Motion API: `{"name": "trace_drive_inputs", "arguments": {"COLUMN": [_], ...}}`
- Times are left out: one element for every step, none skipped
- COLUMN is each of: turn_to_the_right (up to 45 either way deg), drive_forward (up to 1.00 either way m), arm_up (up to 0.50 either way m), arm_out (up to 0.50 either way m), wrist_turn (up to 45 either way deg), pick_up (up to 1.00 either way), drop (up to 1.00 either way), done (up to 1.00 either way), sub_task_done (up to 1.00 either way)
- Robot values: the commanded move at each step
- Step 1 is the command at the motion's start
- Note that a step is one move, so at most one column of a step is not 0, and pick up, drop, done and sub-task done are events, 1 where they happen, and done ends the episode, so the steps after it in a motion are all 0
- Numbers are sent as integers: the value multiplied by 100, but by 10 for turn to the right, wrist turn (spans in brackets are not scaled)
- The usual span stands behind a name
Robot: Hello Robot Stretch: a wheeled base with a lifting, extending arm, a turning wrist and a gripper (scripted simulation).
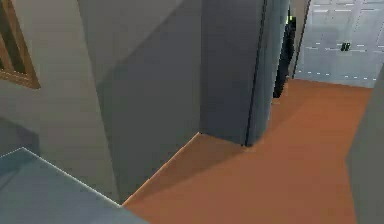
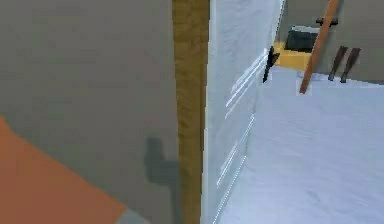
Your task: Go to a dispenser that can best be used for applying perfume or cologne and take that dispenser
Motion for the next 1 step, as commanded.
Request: {"name": "trace_drive_inputs", "arguments": {"turn_to_the_right": [450], "drive_forward": [0], "arm_up": [0], "arm_out": [0], "wrist_turn": [0], "pick_up": [0], "drop": [0], "done": [0], "sub_task_done": [0]}}
